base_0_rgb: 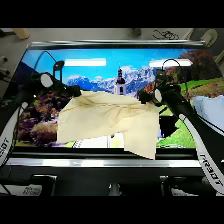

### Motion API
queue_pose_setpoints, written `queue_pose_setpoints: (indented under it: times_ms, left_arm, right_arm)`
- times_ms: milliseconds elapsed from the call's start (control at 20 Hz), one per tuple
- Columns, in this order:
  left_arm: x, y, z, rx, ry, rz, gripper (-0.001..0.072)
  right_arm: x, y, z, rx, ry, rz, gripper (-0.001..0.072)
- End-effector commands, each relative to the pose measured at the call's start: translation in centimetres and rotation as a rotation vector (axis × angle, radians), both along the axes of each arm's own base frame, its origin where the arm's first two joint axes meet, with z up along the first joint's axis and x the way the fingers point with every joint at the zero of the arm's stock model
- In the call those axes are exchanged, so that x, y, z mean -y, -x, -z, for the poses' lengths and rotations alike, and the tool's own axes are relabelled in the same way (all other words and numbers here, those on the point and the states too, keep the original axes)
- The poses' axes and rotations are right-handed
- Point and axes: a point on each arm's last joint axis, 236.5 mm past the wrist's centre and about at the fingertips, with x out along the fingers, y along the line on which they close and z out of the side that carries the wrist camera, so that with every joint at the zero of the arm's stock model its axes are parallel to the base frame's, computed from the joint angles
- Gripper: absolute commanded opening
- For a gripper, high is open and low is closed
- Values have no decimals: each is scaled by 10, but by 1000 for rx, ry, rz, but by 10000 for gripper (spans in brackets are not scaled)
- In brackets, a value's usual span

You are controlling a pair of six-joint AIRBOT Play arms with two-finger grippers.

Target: Fold the shirts.

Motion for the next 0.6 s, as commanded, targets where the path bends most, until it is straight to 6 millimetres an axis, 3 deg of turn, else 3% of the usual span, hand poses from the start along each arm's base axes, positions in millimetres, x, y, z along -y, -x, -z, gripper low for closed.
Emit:
queue_pose_setpoints:
  times_ms: [0, 100, 200, 250, 400, 550]
  left_arm:
    - [-49, 33, -42, -119, -11, 23, 563]
    - [-99, 74, -57, -201, -8, -65, 567]
    - [-129, 119, -38, -295, 5, -152, 567]
    - [-138, 146, -17, -353, 17, -192, 567]
    - [-145, 215, 54, -498, 50, -273, 568]
    - [-137, 244, 98, -561, 74, -284, 568]
  right_arm:
    - [40, 2, -43, -7, 25, -70, 474]
    - [70, 35, -50, -129, -113, -83, 475]
    - [87, 71, -38, -263, -278, -36, 529]
    - [95, 87, -26, -323, -322, -8, 532]
    - [98, 124, 9, -449, -358, 9, 529]
    - [82, 137, 23, -497, -379, -16, 527]
